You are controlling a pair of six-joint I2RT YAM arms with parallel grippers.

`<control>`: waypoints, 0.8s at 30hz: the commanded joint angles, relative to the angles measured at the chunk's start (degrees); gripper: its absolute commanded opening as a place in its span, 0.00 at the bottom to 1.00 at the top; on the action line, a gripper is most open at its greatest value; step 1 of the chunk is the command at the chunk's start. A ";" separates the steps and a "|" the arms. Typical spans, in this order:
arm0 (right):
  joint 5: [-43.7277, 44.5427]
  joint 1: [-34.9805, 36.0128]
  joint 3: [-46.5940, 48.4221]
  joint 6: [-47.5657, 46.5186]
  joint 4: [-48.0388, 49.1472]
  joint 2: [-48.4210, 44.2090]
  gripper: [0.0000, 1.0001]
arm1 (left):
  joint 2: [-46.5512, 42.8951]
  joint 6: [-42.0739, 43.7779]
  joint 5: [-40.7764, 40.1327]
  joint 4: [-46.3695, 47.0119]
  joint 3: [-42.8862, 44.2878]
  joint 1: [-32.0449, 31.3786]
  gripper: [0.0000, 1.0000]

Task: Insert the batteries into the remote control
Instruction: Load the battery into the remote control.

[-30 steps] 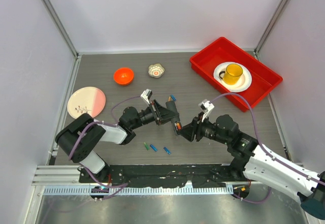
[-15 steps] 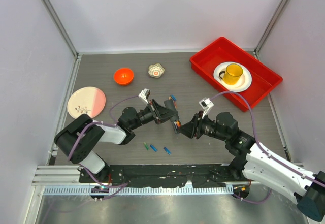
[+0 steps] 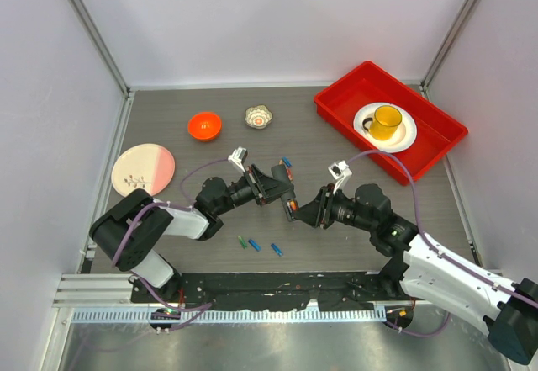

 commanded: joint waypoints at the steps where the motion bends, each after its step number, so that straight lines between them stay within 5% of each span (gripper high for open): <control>1: 1.81 -0.89 -0.20 0.79 4.52 0.96 0.01 | -2.15 -1.41 5.17 16.08 0.05 -1.48 0.00; 3: 1.10 -1.06 -0.11 0.87 4.44 0.70 0.01 | -2.15 -1.14 4.90 16.08 -0.21 -1.48 0.00; 6: -0.22 -1.41 0.33 1.31 4.00 0.61 0.21 | -2.06 -0.53 4.03 16.08 -0.74 -1.40 0.00; 9: -0.84 -1.59 0.68 2.19 3.91 0.26 0.29 | -1.54 -0.35 3.85 16.08 -0.92 -1.48 0.00; 24: -2.24 -2.03 1.91 5.71 6.02 0.70 0.41 | -1.36 0.09 3.67 16.08 -1.10 -1.48 0.00</control>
